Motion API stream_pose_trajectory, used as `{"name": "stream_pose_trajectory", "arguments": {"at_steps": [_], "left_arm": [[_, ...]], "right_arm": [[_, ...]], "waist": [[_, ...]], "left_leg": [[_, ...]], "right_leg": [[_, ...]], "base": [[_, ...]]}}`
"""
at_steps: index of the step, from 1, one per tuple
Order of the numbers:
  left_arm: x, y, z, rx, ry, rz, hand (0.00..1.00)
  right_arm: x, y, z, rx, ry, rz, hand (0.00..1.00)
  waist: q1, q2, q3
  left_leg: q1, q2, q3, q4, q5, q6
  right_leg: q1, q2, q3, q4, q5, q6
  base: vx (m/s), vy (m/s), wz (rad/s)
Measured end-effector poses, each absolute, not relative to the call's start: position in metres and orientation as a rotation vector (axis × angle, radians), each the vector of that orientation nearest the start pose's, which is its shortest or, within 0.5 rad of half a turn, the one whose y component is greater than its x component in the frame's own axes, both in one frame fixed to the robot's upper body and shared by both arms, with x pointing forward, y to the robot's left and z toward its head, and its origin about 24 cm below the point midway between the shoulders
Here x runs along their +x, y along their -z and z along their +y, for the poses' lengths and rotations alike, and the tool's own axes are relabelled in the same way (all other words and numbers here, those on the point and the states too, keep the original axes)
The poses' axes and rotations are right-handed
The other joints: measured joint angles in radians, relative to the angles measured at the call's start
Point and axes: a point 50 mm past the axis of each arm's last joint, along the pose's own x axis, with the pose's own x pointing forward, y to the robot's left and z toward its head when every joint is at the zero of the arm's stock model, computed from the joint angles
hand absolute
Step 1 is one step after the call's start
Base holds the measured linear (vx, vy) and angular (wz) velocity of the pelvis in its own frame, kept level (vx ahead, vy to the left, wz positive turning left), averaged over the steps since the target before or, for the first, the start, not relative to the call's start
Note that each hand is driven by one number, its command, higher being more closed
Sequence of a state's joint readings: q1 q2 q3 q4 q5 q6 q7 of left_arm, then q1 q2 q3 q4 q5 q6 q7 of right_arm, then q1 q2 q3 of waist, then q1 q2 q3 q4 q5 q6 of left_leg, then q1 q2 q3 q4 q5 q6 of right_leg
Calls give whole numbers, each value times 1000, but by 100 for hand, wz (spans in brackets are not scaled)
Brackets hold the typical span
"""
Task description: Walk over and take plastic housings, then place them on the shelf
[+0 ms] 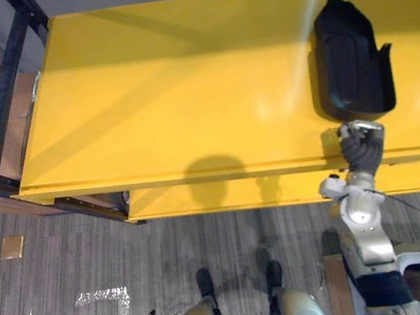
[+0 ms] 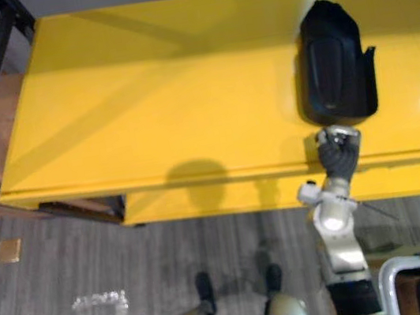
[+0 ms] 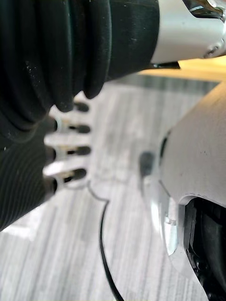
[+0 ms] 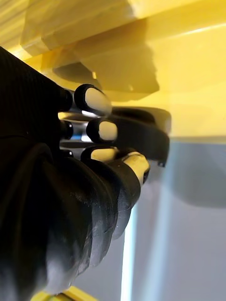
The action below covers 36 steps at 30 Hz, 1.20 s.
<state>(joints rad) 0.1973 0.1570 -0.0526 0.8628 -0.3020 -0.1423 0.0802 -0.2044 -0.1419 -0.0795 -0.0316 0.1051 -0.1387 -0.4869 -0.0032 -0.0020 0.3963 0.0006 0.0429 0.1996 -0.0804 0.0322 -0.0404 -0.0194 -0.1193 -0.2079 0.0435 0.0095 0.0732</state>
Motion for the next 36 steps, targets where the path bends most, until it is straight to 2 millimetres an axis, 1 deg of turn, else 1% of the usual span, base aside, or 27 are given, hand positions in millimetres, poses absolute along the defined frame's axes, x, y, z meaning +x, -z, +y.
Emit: {"name": "stream_pose_trajectory", "arguments": {"at_steps": [8,10,11,13,20,23,26,34,35,36], "left_arm": [[98,143,211,-76,-285,903,0],[100,142,211,-78,-281,898,0],[101,142,210,-83,-273,897,0],[103,142,209,-85,-270,898,0],[104,142,208,-87,-268,903,0],[106,142,207,-91,-264,900,0],[108,142,206,-94,-261,894,0],[108,142,205,-95,-257,891,0],[108,142,205,-94,-257,888,0],[109,141,205,-94,-257,884,0]], "right_arm": [[300,-131,-202,57,489,-397,100],[303,-137,-204,51,488,-413,100],[312,-149,-207,21,470,-424,100],[315,-154,-207,21,467,-434,100],[326,-158,-213,-8,484,-407,100],[329,-167,-220,-7,513,-427,100],[335,-174,-222,-13,533,-432,100],[334,-181,-225,-5,560,-463,100],[329,-185,-223,4,555,-494,100],[316,-191,-219,26,545,-560,100]], "waist": [[2,0,6],[3,2,13],[9,8,19],[10,13,26],[13,15,27],[13,25,33],[18,29,38],[18,29,38],[18,29,38],[18,29,38]], "left_leg": [[-3,0,-8,18,-2,1],[-7,-1,-18,21,-2,1],[-16,-1,-29,29,-2,1],[-19,-1,-30,38,-2,2],[-23,-1,-36,39,-1,2],[-32,-3,-49,41,1,2],[-36,-2,-52,45,3,2],[-37,-2,-52,46,3,2],[-36,-1,-52,44,3,2],[-33,0,-51,37,4,0]], "right_leg": [[2,-2,-4,5,0,0],[3,-2,-10,6,0,0],[1,-4,-15,11,0,0],[1,-5,-15,14,0,0],[0,-5,-20,16,-1,0],[0,-7,-33,16,-1,0],[-2,-6,-37,16,-1,-1],[-2,-6,-37,16,-1,-1],[-2,-5,-36,16,-1,-1],[-2,-4,-36,15,-2,-2]], "base": [[1,0,2],[-34,1,13],[-46,10,15],[-25,6,6],[-2,1,1],[-1,1,11],[0,-1,5],[0,0,0],[0,0,0],[0,0,0]]}}
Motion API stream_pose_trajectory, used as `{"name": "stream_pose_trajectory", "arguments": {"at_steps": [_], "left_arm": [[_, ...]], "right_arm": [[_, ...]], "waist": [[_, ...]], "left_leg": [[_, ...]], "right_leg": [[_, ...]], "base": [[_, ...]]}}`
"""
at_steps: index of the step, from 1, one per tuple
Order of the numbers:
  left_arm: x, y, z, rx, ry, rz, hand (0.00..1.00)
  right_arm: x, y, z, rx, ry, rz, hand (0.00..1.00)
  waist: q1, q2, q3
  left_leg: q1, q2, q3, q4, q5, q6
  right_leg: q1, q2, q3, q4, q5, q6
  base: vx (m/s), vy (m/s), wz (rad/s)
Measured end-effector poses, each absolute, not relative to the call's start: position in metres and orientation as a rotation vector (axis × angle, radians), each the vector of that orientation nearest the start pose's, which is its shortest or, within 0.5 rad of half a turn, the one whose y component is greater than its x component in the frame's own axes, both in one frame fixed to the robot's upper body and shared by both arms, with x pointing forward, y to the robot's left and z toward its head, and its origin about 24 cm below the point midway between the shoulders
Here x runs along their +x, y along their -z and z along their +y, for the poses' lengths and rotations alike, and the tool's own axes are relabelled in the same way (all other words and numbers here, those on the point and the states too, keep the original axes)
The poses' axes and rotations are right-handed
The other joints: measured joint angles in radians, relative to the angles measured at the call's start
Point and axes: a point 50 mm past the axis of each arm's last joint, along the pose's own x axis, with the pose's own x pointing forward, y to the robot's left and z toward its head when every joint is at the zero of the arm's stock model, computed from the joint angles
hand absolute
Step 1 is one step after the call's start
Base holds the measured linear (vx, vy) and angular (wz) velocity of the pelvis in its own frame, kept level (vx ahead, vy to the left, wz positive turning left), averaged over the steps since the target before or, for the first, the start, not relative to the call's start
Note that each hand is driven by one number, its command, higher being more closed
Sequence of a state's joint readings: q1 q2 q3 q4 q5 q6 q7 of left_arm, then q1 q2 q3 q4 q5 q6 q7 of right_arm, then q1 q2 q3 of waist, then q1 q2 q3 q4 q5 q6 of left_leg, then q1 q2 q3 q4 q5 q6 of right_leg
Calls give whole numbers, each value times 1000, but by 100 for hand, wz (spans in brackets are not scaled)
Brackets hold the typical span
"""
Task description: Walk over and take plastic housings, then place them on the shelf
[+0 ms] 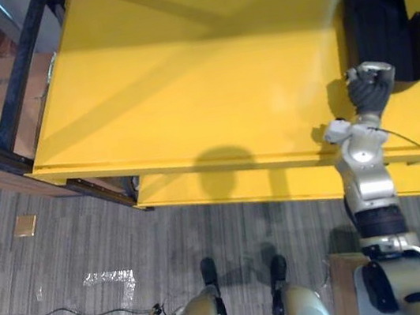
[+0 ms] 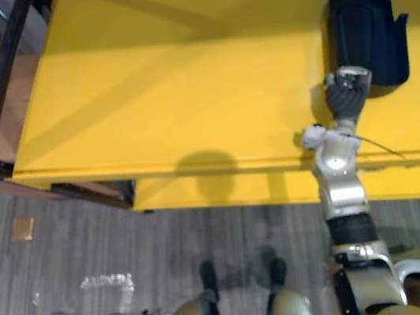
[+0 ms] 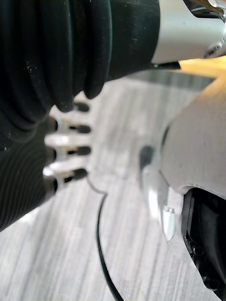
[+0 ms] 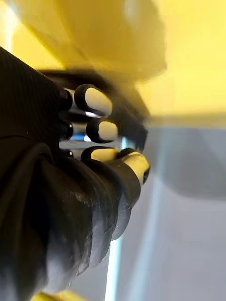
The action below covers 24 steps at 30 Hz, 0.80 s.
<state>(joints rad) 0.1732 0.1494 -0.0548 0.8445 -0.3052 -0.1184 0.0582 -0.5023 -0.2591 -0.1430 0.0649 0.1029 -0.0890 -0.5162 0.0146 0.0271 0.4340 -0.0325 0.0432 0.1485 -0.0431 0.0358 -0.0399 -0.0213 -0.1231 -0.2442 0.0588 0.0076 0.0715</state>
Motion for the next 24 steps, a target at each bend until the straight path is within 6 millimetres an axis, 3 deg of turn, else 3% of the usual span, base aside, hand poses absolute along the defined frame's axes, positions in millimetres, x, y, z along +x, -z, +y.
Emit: {"name": "stream_pose_trajectory", "arguments": {"at_steps": [5,7,11,12,16,18,21,22,24], "left_arm": [[105,143,207,-85,-262,889,0],[97,145,211,-70,-277,911,0],[83,150,217,-29,-290,965,0],[81,150,218,-22,-291,972,0],[65,155,221,2,-312,1025,0],[61,156,221,3,-316,1041,0],[53,159,219,-8,-327,1090,0],[52,160,218,-11,-327,1097,0],[50,162,213,-48,-345,1117,0]], "right_arm": [[252,-203,-192,60,445,-789,100],[235,-195,-190,80,431,-798,100],[221,-178,-195,73,447,-759,100],[217,-176,-196,70,453,-756,0],[205,-164,-212,60,544,-726,0],[202,-147,-217,68,586,-650,0],[199,-74,-223,90,691,-309,0],[195,-60,-223,88,717,-242,0],[175,-8,-223,68,791,-1,0]], "waist": [[-14,-10,-10],[-39,-31,-30],[-63,-59,-102],[-63,-61,-115],[-87,-74,-184],[-88,-76,-202],[-89,-68,-248],[-89,-64,-258],[-85,-41,-278]], "left_leg": [[38,3,32,-36,3,-3],[52,3,57,-37,-2,-4],[73,10,95,-38,-17,-11],[78,12,107,-38,-20,-12],[110,24,140,-38,-30,-23],[125,30,166,-38,-34,-29],[142,40,193,-43,-39,-36],[143,41,197,-43,-40,-36],[157,43,228,-44,-50,-38]], "right_leg": [[6,5,27,-7,-1,-1],[11,6,49,-15,0,1],[23,16,83,-39,5,7],[24,18,89,-41,5,7],[40,27,122,-52,6,9],[43,36,142,-53,8,10],[52,44,158,-61,9,10],[54,44,160,-66,9,11],[62,45,171,-71,12,14]], "base": [[33,-2,-17],[53,12,-30],[39,-3,-29],[67,-8,-40],[23,-11,-27],[-17,-24,-28],[-22,-24,-23],[-15,-15,-21],[-19,7,-24]]}}
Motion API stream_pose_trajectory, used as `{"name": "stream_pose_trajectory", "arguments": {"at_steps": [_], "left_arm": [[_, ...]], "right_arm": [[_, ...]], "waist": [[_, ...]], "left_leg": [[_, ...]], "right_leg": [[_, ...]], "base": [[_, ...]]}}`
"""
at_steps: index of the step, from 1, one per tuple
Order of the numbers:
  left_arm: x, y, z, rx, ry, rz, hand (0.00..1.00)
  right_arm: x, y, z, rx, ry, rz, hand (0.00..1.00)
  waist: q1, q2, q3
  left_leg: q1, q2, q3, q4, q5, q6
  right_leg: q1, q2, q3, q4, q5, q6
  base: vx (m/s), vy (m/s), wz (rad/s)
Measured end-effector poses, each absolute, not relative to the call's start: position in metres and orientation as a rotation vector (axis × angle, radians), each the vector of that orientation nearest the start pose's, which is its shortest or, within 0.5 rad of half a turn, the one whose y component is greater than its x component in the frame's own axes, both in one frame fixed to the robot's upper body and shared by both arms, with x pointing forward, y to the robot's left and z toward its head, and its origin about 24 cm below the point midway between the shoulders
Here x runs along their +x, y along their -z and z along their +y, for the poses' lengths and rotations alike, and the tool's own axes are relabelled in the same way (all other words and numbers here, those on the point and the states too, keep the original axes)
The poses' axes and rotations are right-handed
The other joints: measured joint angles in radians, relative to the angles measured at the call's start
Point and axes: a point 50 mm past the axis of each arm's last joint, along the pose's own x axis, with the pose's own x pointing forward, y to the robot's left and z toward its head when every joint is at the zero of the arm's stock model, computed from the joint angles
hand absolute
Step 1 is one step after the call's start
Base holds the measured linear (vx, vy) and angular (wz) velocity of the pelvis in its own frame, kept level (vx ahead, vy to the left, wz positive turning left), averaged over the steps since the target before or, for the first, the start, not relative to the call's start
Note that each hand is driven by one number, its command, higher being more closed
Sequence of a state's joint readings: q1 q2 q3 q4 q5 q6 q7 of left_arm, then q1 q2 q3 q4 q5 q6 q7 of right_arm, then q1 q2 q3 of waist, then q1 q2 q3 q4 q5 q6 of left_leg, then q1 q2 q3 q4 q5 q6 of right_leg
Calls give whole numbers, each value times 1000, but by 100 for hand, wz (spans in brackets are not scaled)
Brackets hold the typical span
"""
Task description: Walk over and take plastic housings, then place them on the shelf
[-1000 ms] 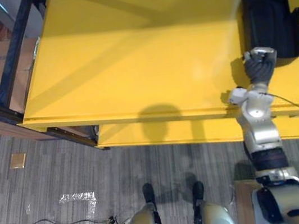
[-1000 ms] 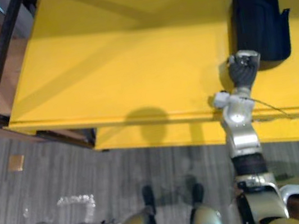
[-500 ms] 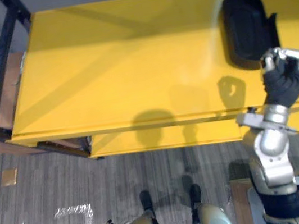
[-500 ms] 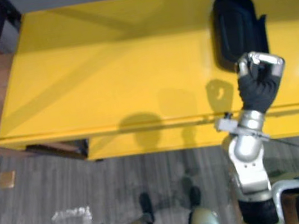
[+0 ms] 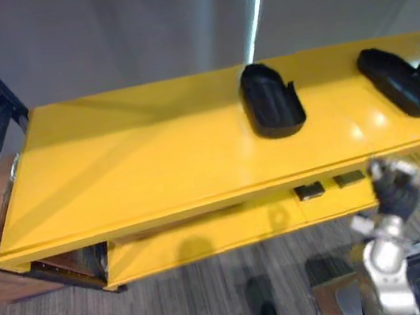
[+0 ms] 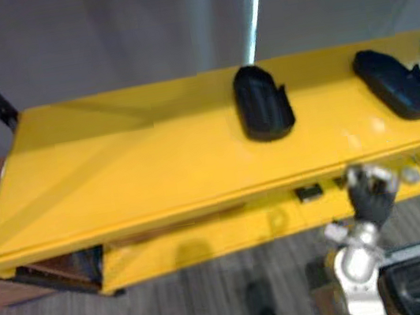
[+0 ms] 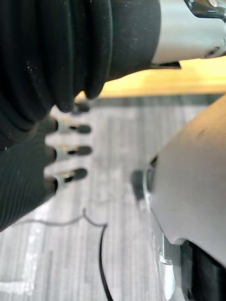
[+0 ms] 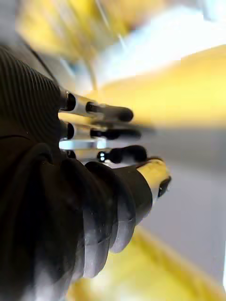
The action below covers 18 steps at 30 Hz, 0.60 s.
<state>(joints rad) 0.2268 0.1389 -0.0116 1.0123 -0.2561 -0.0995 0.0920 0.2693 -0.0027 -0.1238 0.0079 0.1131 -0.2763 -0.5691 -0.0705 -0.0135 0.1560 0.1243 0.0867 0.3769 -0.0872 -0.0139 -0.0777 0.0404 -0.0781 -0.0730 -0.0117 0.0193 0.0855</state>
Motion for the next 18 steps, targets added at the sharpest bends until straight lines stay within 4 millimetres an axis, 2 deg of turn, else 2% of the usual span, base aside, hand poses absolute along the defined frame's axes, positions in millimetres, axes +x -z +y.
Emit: {"name": "stream_pose_trajectory", "arguments": {"at_steps": [2,6,9,15,18], "left_arm": [[48,163,209,-60,-342,1130,0],[52,164,206,-39,-299,1160,0],[56,164,210,-12,-275,1177,0],[61,162,215,42,-245,1186,0],[63,162,215,55,-235,1183,0]], "right_arm": [[159,22,-222,52,818,142,0],[120,76,-219,118,821,426,0],[106,99,-209,152,742,555,0],[100,115,-197,185,646,648,0],[107,118,-194,194,612,656,0]], "waist": [[0,14,-15],[0,13,-42],[1,0,-59],[1,-25,-72],[2,-28,-73]], "left_leg": [[11,1,22,0,-8,-1],[51,3,76,0,-26,-10],[55,-1,97,0,-26,-8],[87,-7,132,-1,-27,-9],[107,-6,188,0,-31,-14]], "right_leg": [[4,-1,10,0,0,1],[35,-6,18,-1,-2,4],[33,-11,28,0,0,6],[42,-10,64,2,2,10],[31,-2,110,0,11,15]], "base": [[-10,20,-22],[10,23,-10],[8,26,-10],[-16,3,-19],[-54,-11,-43]]}}
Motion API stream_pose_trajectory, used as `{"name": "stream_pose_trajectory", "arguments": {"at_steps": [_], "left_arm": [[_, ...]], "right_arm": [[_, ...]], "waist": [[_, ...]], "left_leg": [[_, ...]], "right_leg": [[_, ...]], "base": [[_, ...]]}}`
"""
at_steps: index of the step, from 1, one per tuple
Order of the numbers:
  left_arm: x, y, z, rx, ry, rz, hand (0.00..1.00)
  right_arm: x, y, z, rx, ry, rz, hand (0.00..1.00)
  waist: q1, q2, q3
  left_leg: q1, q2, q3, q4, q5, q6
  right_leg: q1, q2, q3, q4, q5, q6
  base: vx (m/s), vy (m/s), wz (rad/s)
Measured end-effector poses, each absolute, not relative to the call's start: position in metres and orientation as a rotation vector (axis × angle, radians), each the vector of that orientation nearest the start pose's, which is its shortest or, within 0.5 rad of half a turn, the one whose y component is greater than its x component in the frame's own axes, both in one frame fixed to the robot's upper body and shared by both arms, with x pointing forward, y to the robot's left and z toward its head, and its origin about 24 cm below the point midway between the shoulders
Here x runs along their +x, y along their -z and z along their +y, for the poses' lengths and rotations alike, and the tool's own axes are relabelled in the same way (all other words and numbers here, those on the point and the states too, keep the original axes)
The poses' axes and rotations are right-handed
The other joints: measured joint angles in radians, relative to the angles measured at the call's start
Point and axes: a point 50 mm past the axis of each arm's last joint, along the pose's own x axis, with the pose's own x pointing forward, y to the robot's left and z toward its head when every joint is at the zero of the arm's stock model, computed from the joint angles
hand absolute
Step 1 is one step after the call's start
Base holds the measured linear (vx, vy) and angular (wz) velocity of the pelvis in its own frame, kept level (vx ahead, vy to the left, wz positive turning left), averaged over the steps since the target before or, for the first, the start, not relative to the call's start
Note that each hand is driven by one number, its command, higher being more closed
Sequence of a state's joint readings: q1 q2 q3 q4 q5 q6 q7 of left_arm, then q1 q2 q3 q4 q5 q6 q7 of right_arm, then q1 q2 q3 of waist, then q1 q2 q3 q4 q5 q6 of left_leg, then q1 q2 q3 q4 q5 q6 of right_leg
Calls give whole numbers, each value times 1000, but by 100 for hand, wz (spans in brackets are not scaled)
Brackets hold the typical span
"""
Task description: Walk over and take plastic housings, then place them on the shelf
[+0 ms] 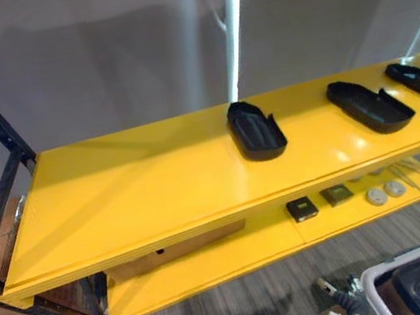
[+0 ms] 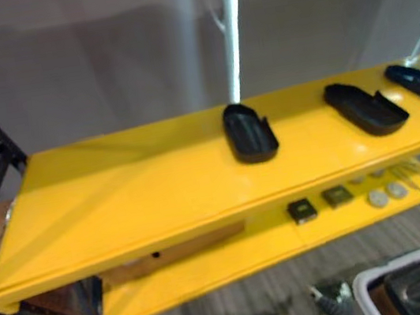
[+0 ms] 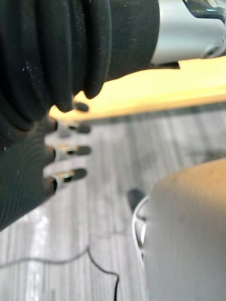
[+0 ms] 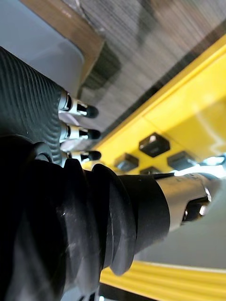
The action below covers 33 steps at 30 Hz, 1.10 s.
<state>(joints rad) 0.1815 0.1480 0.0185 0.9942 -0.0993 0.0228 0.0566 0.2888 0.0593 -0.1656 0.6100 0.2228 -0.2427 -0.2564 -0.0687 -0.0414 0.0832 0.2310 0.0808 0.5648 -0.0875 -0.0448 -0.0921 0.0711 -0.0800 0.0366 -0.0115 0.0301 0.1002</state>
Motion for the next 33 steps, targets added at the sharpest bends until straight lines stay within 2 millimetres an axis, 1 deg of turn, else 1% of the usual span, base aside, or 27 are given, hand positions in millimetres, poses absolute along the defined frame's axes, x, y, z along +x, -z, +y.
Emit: {"name": "stream_pose_trajectory", "arguments": {"at_steps": [1,3,4,6,8,11,12,13,14,15,16,17,18,19,21,22,23,24,25,26,27,28,29,30,31,32,33], "left_arm": [[63,162,215,58,-233,1184,0],[62,162,215,84,-216,1193,0],[61,163,215,87,-214,1201,0],[57,164,215,79,-220,1233,0],[56,164,214,100,-186,1239,0],[55,165,211,116,-159,1239,0],[56,164,212,97,-177,1221,0],[58,164,214,63,-209,1203,0],[58,163,216,-19,-285,1181,0],[59,163,216,-96,-341,1160,0],[59,163,215,-126,-361,1147,0],[61,163,206,-170,-371,1120,0],[63,163,198,-207,-383,1100,0],[64,163,193,-226,-392,1075,0],[68,160,198,-211,-398,1027,0],[71,158,200,-203,-400,997,0],[73,157,199,-202,-396,983,0],[79,156,198,-193,-376,964,0],[83,155,196,-182,-358,954,0],[93,153,195,-140,-318,930,0],[101,150,197,-100,-292,904,0],[103,150,198,-80,-281,900,0],[106,149,196,-72,-270,896,0],[111,149,189,-73,-247,887,0],[115,148,186,-71,-233,879,0],[119,146,182,-80,-233,867,0],[123,144,181,-113,-276,845,0]], "right_arm": [[111,118,-193,199,597,651,0],[113,120,-191,206,574,658,0],[113,120,-191,208,565,658,0],[113,121,-189,214,542,653,0],[111,120,-190,210,544,642,0],[108,120,-192,206,534,632,0],[111,119,-189,207,520,620,0],[115,118,-187,209,505,612,0],[118,118,-181,205,469,607,0],[124,116,-174,192,411,594,0],[125,115,-172,176,386,591,0],[131,113,-171,153,344,567,0],[134,112,-173,133,323,560,0],[139,111,-175,109,298,548,0],[146,107,-170,108,255,506,0],[148,105,-168,112,244,486,0],[149,104,-169,113,247,475,0],[152,102,-170,122,256,461,0],[154,101,-172,122,259,455,0],[160,98,-172,123,256,433,0],[164,92,-170,126,243,404,0],[163,90,-169,123,235,393,0],[158,86,-171,113,231,377,0],[149,84,-175,102,238,371,0],[145,83,-176,98,238,371,0],[140,83,-176,94,231,372,0],[136,83,-174,85,201,376,0]], "waist": [[0,1,3],[0,1,3],[2,3,4],[3,9,3],[1,12,-2],[2,19,-7],[6,18,-10],[9,10,-5],[16,14,1],[33,6,3],[42,10,5],[59,30,21],[69,61,24],[82,78,24],[88,69,37],[86,50,46],[86,54,43],[83,61,40],[83,63,45],[89,68,71],[96,60,88],[94,57,91],[80,56,95],[64,49,111],[54,50,115],[50,53,119],[53,45,123]], "left_leg": [[14,2,26,0,-3,-4],[29,8,62,0,-7,-10],[33,10,78,0,-9,-13],[51,21,131,0,-19,-27],[68,28,158,0,-26,-37],[84,42,184,6,-37,-54],[84,46,180,45,-49,-53],[77,54,163,84,-62,-40],[42,74,85,177,-96,-1],[-11,89,-20,293,-133,51],[-40,92,-81,347,-148,74],[-74,92,-215,413,-202,100],[-82,90,-303,431,-239,105],[-82,77,-369,429,-251,95],[-95,55,-393,453,-252,94],[-96,46,-389,444,-255,88],[-101,47,-388,437,-264,75],[-110,53,-388,420,-288,43],[-112,56,-388,408,-302,32],[-112,62,-388,405,-329,21],[-111,53,-379,421,-335,25],[-112,46,-371,433,-337,29],[-111,35,-358,462,-349,48],[-116,26,-352,499,-370,60],[-121,27,-340,520,-386,63],[-131,29,-324,552,-405,75],[-152,54,-259,579,-416,89]], "right_leg": [[-2,6,22,-5,7,0],[1,15,47,-22,18,-6],[-2,17,44,-29,15,-11],[-3,14,-15,-37,20,-19],[-5,20,-22,-36,33,-31],[-2,34,-24,-43,38,-32],[-2,41,-6,-44,54,-30],[-2,48,8,-43,55,-30],[-17,51,42,-28,54,-32],[-31,51,79,-10,50,-38],[-39,51,94,-4,48,-41],[-47,57,128,-2,42,-49],[-56,72,152,-5,44,-46],[-77,91,179,-4,50,-34],[-90,74,194,0,55,-29],[-99,65,192,2,55,-28],[-110,64,185,6,54,-28],[-138,68,172,17,55,-27],[-154,73,168,32,64,-14],[-179,86,151,69,73,-4],[-207,89,143,112,75,-5],[-217,86,141,128,75,-5],[-226,80,143,147,76,-3],[-226,77,158,156,84,7],[-227,79,158,154,93,11],[-228,81,157,135,120,12],[-228,79,128,59,160,-35]], "base": [[-64,-14,-58],[-64,-30,-54],[-101,-58,-67],[-61,-54,-69],[4,-46,-48],[28,-39,-31],[63,-27,-37],[74,-65,-60],[69,-84,-79],[63,-91,-82],[51,-43,-83],[20,75,-73],[5,150,-94],[-18,190,-83],[-28,125,-47],[-27,105,-5],[-48,130,11],[-56,126,13],[-60,120,5],[-93,90,-35],[-97,44,-53],[-129,39,-77],[-145,55,-70],[-171,79,-64],[-181,90,-59],[-295,81,-98],[-376,34,-123]]}}
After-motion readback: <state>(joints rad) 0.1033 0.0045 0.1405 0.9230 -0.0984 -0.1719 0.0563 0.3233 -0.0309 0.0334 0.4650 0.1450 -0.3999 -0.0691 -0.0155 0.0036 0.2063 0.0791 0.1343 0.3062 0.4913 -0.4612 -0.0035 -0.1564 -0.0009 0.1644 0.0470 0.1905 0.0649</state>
